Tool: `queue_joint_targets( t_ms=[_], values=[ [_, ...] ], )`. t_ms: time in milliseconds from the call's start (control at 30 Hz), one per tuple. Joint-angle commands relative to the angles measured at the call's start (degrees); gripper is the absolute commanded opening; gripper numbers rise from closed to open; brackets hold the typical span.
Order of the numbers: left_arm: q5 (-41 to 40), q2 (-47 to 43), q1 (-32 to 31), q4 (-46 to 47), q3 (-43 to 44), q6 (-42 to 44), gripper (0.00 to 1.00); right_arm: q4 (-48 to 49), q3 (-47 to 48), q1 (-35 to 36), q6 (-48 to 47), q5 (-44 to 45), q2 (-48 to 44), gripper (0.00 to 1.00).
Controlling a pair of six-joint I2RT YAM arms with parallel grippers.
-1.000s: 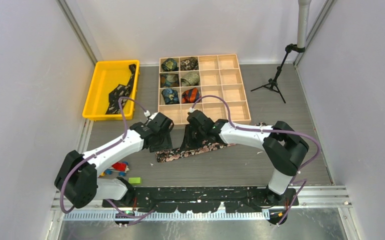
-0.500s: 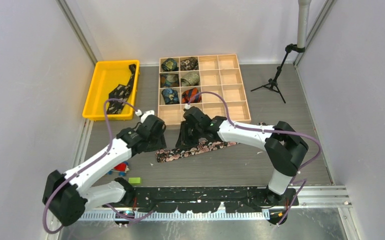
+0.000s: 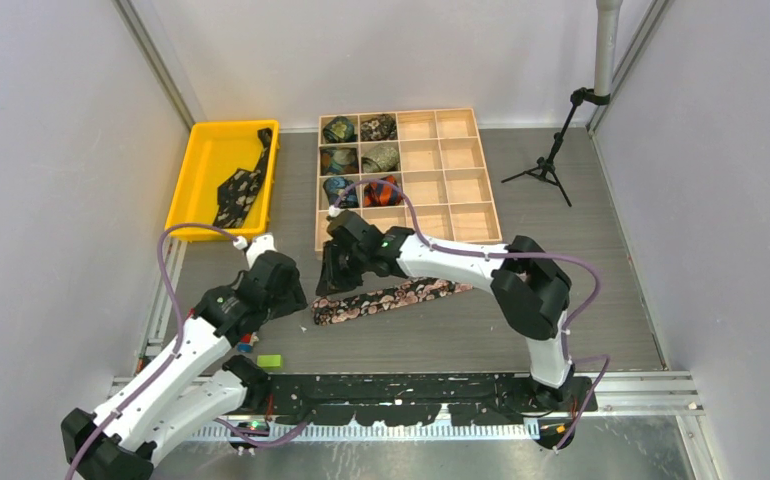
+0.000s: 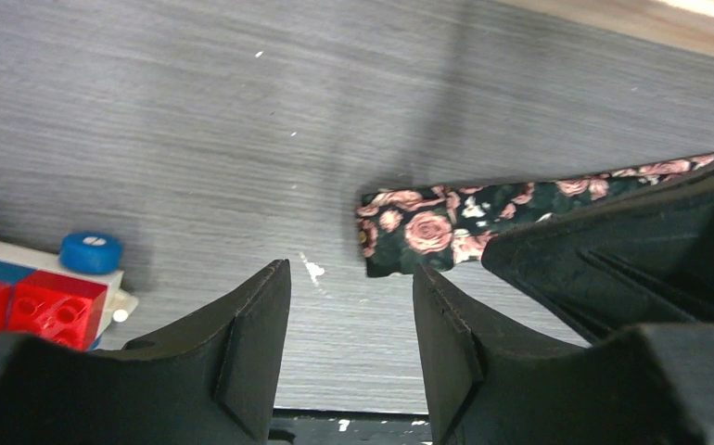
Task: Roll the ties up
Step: Roll the tie at the center of the board.
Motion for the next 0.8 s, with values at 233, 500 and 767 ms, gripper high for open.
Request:
queue_joint_targets(
  t_ms=[233,500,767],
  values=[
    [-3.68,-6.12,0.36,-1.58,-1.19,-1.72,0.52,-1.09,5.56,2.32,-0.31,-1.99,6.66,0.18],
    [-2.11,-8.32,0.36,-0.34,-2.42,-2.32,0.55,-4.86,5.93,2.18,-2.65,1.68,6.98,0.17],
    [2.21,-6.22,0.31,3.34,-3.83,-0.42,0.54,-5.28,4.37,1.86,-3.44,3.06,6.45,0.17]
  ],
)
